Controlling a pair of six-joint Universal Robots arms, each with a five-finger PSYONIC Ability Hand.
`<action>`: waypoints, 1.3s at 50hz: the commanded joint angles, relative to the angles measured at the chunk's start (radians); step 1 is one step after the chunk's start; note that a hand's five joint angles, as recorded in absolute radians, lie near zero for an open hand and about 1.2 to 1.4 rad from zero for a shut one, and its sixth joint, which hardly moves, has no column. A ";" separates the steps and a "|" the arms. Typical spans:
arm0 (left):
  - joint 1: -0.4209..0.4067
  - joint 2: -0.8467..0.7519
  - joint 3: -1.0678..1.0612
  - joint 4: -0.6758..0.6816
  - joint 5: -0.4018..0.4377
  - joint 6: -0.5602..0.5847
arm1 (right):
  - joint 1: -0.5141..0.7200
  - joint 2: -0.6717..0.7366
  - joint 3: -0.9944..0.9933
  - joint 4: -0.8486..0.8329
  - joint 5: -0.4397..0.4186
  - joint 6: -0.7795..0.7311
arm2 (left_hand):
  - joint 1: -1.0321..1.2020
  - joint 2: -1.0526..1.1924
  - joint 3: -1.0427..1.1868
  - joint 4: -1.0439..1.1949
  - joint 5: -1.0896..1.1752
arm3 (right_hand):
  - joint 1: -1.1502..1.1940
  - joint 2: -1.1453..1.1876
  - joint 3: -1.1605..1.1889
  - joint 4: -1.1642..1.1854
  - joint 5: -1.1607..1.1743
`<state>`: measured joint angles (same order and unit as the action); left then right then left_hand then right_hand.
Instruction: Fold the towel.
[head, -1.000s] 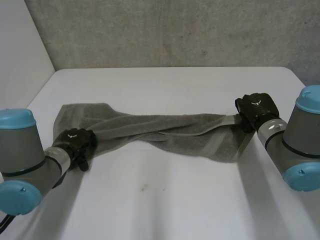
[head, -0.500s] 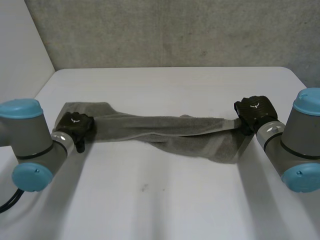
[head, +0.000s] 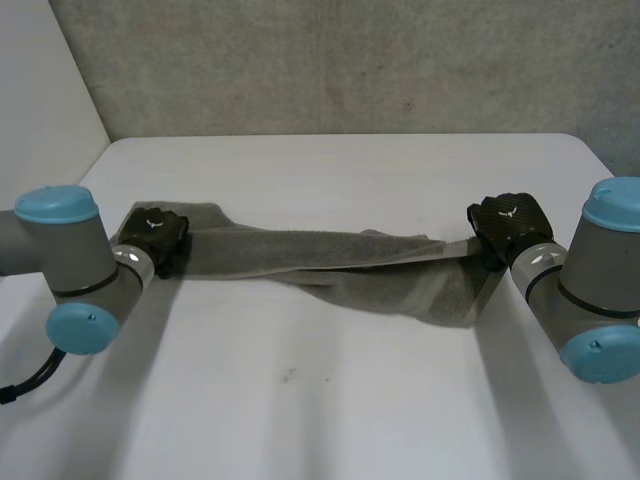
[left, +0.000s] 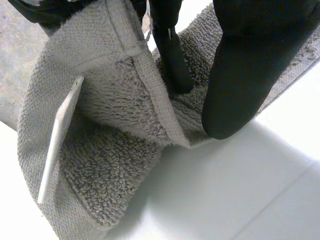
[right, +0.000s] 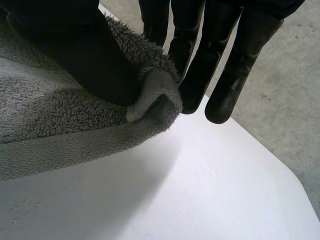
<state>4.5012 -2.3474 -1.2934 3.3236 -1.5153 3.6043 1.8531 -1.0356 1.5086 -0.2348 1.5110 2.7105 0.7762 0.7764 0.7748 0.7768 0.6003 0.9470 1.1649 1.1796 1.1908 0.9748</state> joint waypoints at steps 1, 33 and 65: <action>-0.001 -0.035 0.031 0.001 0.001 0.001 | 0.000 0.000 -0.001 0.000 0.000 0.000 | 0.078 0.077 0.079 0.077 0.079 | 0.449 0.231 0.217 0.205 0.247; 0.073 0.422 -0.167 -0.183 0.124 -0.004 | -0.054 -0.112 -0.105 0.218 -0.077 0.009 | 0.047 0.047 0.048 0.046 0.048 | 0.449 0.231 0.217 0.205 0.247; 0.102 0.283 -0.448 0.013 0.169 0.002 | -0.048 -0.040 -0.080 0.213 -0.078 0.002 | -0.249 -0.249 -0.247 -0.249 -0.247 | 0.449 0.231 0.217 0.205 0.247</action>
<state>4.6032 -2.0218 -1.7708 3.3169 -1.3433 3.6058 1.8056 -1.0780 1.4251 -0.0195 1.4324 2.7120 0.3973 0.3973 0.3977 0.3936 0.2196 0.9470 1.1649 1.1848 1.1909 0.9767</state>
